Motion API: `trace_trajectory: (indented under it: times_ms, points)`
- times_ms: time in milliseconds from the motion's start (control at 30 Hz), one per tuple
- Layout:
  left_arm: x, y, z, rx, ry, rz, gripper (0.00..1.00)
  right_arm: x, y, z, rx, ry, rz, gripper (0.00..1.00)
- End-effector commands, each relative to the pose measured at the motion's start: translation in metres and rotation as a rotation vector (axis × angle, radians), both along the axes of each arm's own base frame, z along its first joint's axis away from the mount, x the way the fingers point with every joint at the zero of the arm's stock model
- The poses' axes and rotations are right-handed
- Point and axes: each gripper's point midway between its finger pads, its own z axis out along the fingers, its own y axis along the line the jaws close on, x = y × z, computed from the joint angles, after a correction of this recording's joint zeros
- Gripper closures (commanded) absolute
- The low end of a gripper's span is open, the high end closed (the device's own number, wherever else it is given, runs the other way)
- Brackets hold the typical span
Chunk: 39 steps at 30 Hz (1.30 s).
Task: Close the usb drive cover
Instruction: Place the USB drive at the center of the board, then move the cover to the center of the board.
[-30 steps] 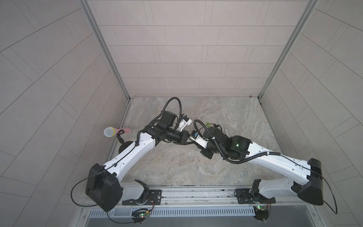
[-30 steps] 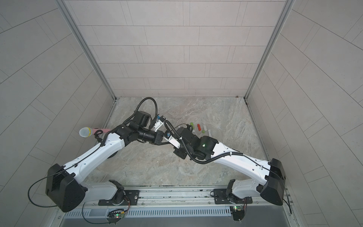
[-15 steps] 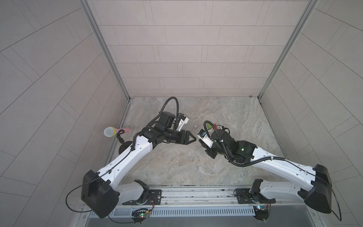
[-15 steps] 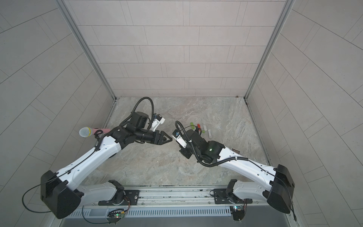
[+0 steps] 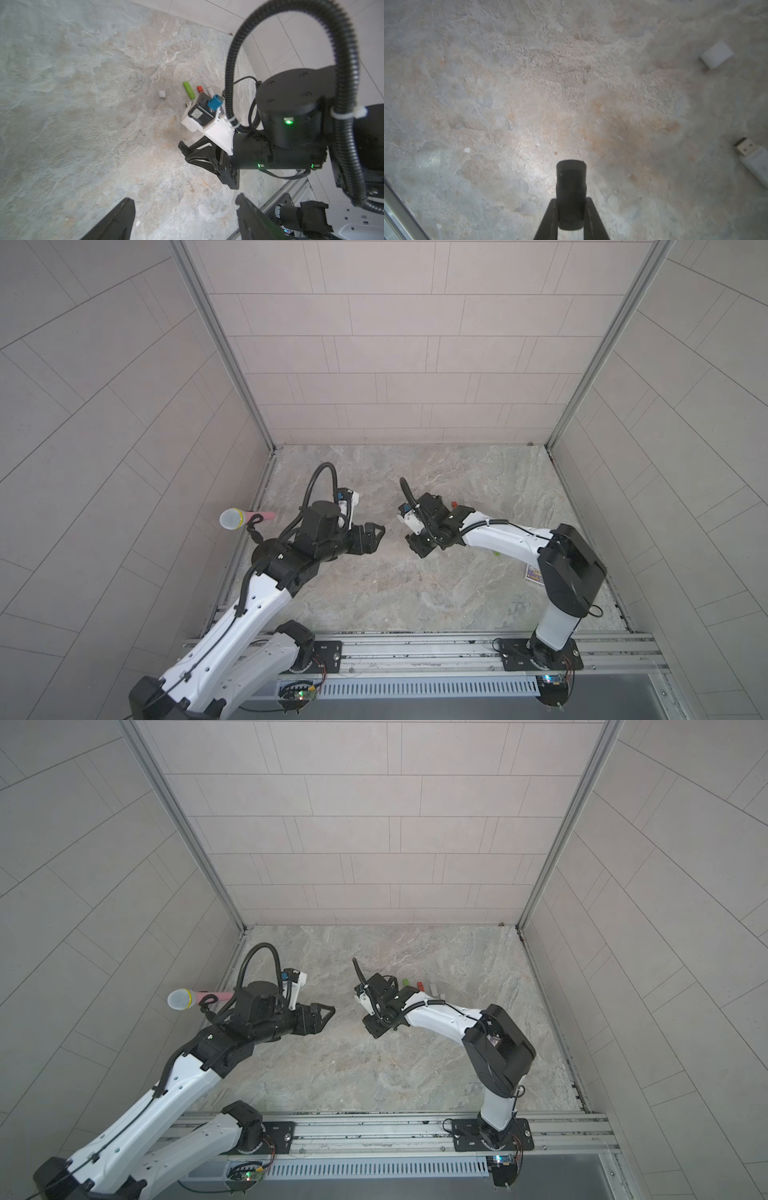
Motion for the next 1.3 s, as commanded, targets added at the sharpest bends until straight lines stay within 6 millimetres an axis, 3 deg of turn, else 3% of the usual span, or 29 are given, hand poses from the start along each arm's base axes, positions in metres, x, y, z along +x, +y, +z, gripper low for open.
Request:
trace_trajectory:
  times_ms: [0,233,467,567,767,967,1267]
  points:
    - [0.006,0.013,-0.001,0.030,-0.041,0.062,0.16,0.001,0.006,-0.011,-0.050,0.095,-0.020,0.87]
    - [0.002,0.015,-0.010,0.037,-0.028,0.065,0.15,0.023,0.022,-0.029,-0.119,0.118,-0.036,0.86]
    - [0.001,0.015,-0.015,0.043,-0.018,0.060,0.15,0.032,0.023,-0.036,-0.182,0.117,-0.045,0.78]
    - [0.001,0.015,-0.017,0.048,-0.015,0.054,0.15,0.036,0.019,-0.029,-0.211,0.099,-0.053,0.69]
    - [0.001,0.014,-0.020,0.057,-0.007,0.047,0.14,0.050,0.013,0.003,-0.199,0.049,-0.074,0.53]
    - [0.002,0.014,-0.022,0.064,-0.004,0.044,0.13,0.092,-0.013,0.020,-0.171,0.018,-0.235,0.52]
    - [0.003,0.015,-0.028,0.064,0.001,0.054,0.11,0.144,-0.034,0.005,-0.111,0.071,-0.452,0.52]
